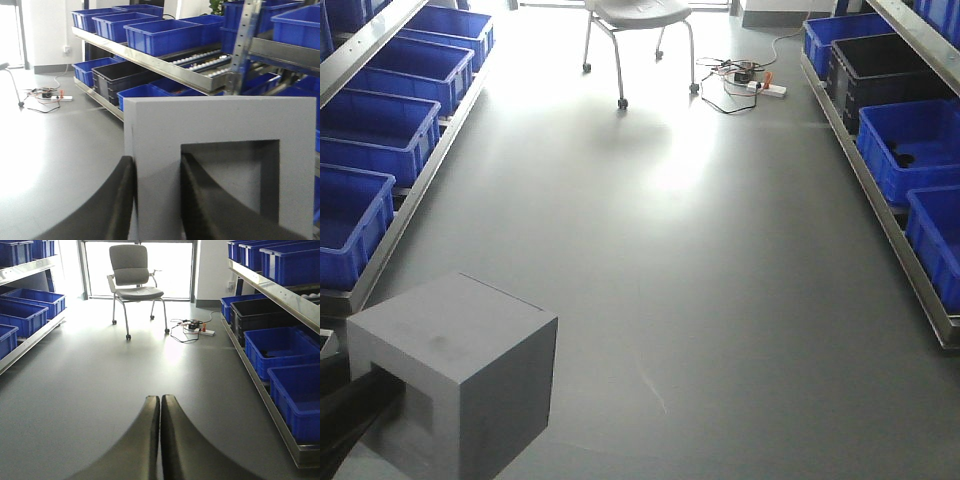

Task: Sort gray base to blue bin
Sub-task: 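Drive down the aisle between blue-bin shelves carrying the block, then turn and approach the empty blue bin on the roller rack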

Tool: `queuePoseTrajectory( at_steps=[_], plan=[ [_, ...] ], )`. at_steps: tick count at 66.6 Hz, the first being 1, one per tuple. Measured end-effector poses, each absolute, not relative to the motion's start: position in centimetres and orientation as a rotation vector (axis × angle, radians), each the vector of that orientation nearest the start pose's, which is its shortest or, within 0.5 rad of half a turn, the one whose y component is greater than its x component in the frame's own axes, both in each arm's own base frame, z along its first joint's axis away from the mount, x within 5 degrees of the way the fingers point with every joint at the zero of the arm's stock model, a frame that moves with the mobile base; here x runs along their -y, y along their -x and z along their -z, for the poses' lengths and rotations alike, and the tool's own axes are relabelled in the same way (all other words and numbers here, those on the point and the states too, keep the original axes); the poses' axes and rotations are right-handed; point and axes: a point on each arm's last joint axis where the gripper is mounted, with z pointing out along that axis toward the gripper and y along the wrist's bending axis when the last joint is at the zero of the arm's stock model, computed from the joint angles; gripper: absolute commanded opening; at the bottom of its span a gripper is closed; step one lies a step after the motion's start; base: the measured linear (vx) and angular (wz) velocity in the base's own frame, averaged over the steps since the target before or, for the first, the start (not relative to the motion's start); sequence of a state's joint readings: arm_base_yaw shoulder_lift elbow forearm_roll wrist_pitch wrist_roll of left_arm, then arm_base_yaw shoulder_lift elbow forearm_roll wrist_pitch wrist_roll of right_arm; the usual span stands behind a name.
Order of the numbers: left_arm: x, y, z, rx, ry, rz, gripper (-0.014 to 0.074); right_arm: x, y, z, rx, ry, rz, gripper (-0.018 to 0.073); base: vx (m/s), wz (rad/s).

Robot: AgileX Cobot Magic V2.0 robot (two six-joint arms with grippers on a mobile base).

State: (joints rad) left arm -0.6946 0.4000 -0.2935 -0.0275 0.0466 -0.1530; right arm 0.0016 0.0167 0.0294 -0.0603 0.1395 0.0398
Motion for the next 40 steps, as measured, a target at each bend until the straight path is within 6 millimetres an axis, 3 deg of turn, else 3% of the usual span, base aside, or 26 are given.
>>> queuePoseTrajectory(
  at_steps=[21,40],
  plan=[
    [6.21,-7.43,-27.96,-1.624,-0.428,0.667,-0.0006,0.07,-5.85,-18.96,-1.669,0.012,0.021,-0.0009,0.37,0.27],
    [6.21,-7.43,-27.96,-1.624,-0.428,0.667,-0.0006,0.07,-5.85,-18.96,-1.669,0.012,0.021,-0.0009,0.26,0.66]
  ],
)
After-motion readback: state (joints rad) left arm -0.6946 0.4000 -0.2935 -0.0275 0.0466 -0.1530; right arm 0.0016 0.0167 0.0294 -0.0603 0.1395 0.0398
